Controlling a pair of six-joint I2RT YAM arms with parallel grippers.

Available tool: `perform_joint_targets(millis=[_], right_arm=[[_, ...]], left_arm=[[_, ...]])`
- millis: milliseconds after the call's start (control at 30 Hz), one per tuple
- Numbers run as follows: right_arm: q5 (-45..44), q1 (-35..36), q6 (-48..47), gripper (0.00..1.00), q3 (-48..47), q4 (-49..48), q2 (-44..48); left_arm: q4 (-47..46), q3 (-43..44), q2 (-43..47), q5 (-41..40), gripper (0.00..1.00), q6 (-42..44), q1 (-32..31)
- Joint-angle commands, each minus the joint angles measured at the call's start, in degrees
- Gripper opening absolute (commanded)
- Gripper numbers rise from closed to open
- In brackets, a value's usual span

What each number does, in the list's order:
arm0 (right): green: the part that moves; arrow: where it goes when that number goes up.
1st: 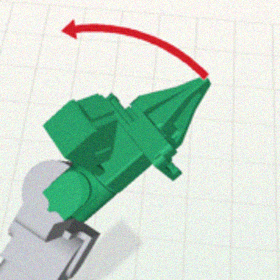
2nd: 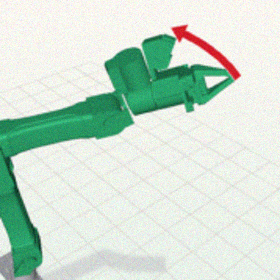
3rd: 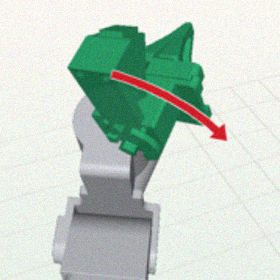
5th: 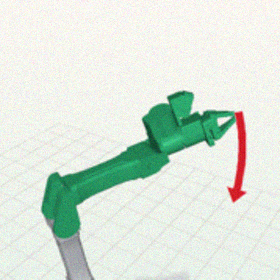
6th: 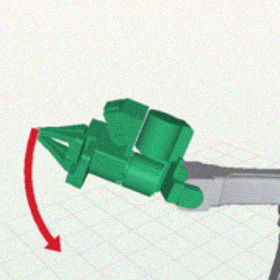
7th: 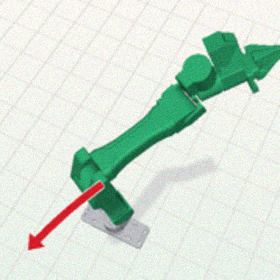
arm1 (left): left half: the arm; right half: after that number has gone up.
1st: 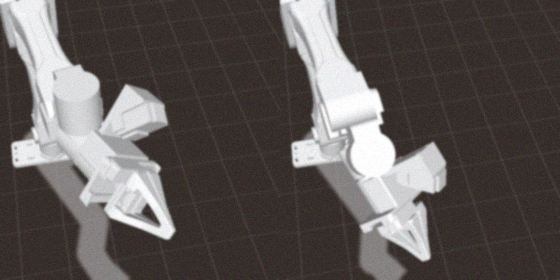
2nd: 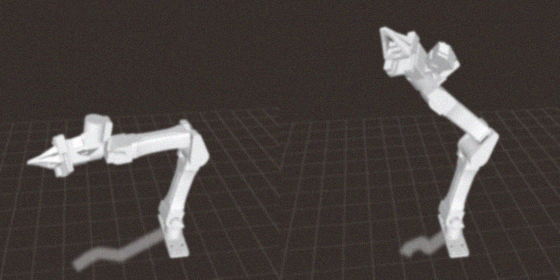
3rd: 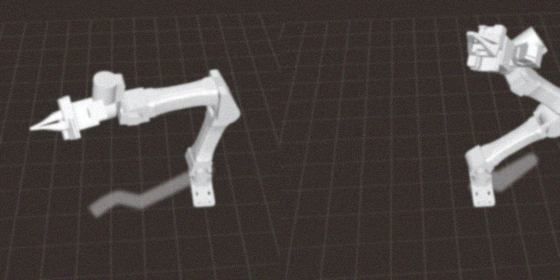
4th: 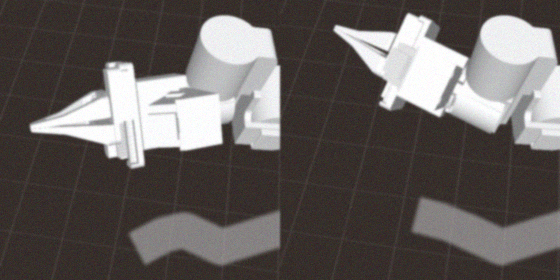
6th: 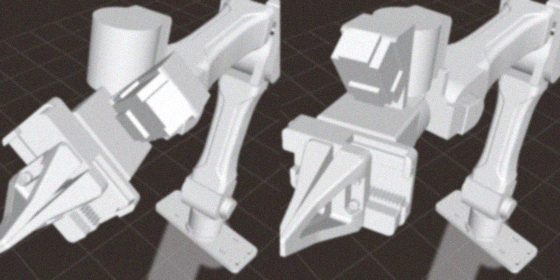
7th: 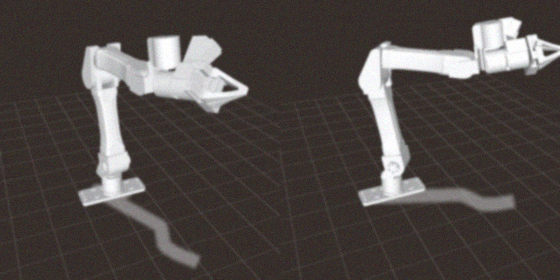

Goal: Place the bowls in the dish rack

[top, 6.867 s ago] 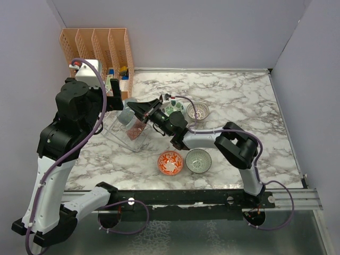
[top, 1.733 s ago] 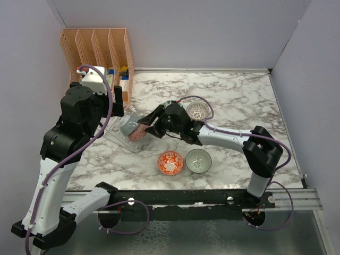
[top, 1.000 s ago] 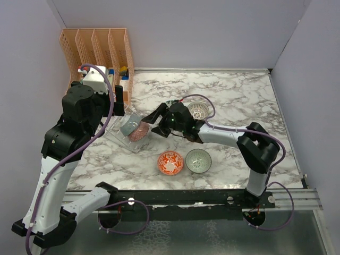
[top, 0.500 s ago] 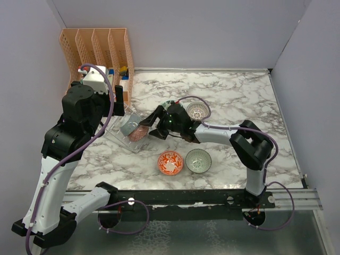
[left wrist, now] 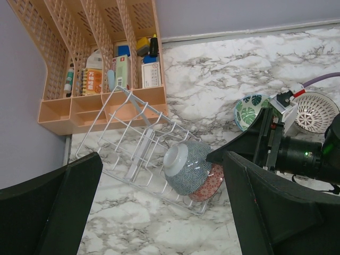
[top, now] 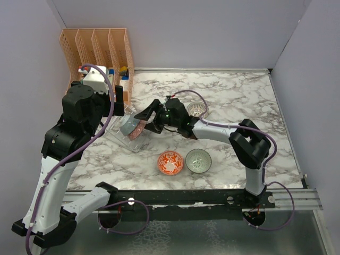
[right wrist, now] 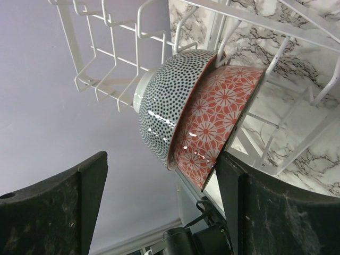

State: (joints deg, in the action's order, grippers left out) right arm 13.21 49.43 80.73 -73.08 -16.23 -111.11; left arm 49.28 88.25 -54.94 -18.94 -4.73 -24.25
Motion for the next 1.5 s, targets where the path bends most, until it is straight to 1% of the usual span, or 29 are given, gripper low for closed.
perform_joint_targets(millis=[0,400,567,700,767,833,867,900,967,1033,1100,1233,1367,1467], right_arm=[[2.48,0.15,0.17,0.81,-1.65,-1.41,-1.78],[3.39,0.21,0.22,0.82,2.55,-1.94,-0.44],[2.92,0.16,-1.42,0.82,4.96,-0.12,2.14],[1.6,0.14,-4.92,0.83,7.2,3.06,6.57],[0.18,0.14,-8.06,0.83,8.07,6.24,10.48],[-1.11,0.08,-13.47,0.83,6.61,12.3,13.37],[-1.87,0.13,-17.62,0.83,4.43,17.41,14.18],[-2.94,0.17,-22.48,0.83,1.46,25.17,14.54],[-4.94,0.62,-31.34,0.82,-3.42,35.08,14.79],[-6.75,1.26,-37.81,0.81,-5.49,41.65,15.71],[-8.37,2.82,-42.39,0.79,-5.58,45.57,17.25],[-13.07,8.67,-47.16,0.77,-5.01,51.32,19.83],[-16.75,15.23,-46.74,0.76,-2.59,53.83,22.26],[-18.95,18.68,-46.34,0.76,-2.61,56.59,21.61]], left_arm=[[-1.82,-0.18,0.26,-1.72,0.99,0.64,-0.21],[-2.15,-0.44,0.34,-1.46,0.99,0.49,-0.19],[-2.33,-0.4,0.31,-1.36,0.99,0.51,-0.19],[-2.28,-0.06,0.25,-1.45,0.99,0.64,-0.24],[-2.1,0.16,0.27,-1.6,0.99,0.63,-0.19],[-2.08,0.17,0.33,-1.91,0.99,0.69,-0.21],[-2.12,0.1,0.35,-2.07,0.99,0.67,-0.23],[-2.18,0.04,0.32,-2.1,0.99,0.66,-0.2],[-2.48,-0.09,0.3,-1.93,0.99,0.62,-0.2],[-2.47,-0.03,0.16,-1.42,0.99,0.12,-0.23],[-1.86,0.56,-0.47,-0.84,0.99,-1.19,-0.19],[0.35,4.04,-2.12,0.09,0.99,-2.72,-0.18],[3.91,10.2,-4.53,-0.89,0.99,-2.91,-0.23],[6.48,15.16,-6.15,-0.61,0.99,-3.8,-0.25]])
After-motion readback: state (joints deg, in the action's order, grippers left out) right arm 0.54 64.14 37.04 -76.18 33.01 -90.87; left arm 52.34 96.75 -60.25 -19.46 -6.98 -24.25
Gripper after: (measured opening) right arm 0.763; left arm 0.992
